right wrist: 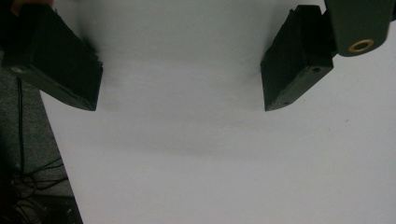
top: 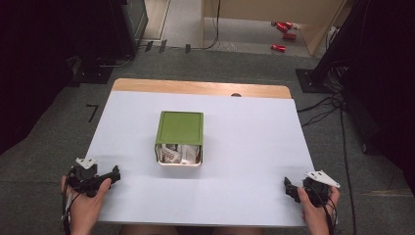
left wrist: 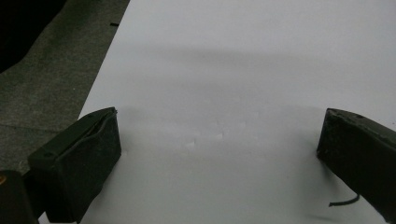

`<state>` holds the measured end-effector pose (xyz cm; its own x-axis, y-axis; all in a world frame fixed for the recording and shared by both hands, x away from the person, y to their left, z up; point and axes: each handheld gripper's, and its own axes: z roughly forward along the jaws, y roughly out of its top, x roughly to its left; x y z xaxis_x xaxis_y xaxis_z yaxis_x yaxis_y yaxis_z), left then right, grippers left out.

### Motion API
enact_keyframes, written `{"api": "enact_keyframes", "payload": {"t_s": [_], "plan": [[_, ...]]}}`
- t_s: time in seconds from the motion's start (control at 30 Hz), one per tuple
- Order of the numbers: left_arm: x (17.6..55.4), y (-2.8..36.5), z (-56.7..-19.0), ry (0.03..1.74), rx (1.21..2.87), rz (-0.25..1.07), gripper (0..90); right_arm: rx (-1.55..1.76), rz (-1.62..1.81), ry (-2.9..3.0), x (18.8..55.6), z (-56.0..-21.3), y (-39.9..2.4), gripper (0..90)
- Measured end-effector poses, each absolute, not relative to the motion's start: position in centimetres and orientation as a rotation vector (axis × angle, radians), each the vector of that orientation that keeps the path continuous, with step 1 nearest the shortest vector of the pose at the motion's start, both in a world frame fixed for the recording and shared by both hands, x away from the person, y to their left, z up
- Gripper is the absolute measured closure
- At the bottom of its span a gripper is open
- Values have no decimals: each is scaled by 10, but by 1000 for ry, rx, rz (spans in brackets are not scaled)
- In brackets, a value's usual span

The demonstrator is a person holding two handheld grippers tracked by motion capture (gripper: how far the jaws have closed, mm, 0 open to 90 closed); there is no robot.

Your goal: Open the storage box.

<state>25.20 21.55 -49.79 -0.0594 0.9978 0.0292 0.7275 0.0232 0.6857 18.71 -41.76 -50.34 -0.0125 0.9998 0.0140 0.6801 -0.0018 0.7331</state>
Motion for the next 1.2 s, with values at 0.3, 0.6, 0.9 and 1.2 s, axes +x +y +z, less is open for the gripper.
{"api": "enact_keyframes", "payload": {"t_s": [0.3,0.6,0.9,1.2], "plan": [[252,213,-496,1839,1764,768,26,1738,776,1744,187,-504,-417,122],[245,193,-480,1735,1791,777,13,1729,778,1741,186,-504,-417,122],[239,169,-466,1638,1809,735,2,1728,779,1741,186,-504,-417,122],[237,143,-459,1545,1829,662,14,1728,780,1741,186,-504,-417,122]]}}
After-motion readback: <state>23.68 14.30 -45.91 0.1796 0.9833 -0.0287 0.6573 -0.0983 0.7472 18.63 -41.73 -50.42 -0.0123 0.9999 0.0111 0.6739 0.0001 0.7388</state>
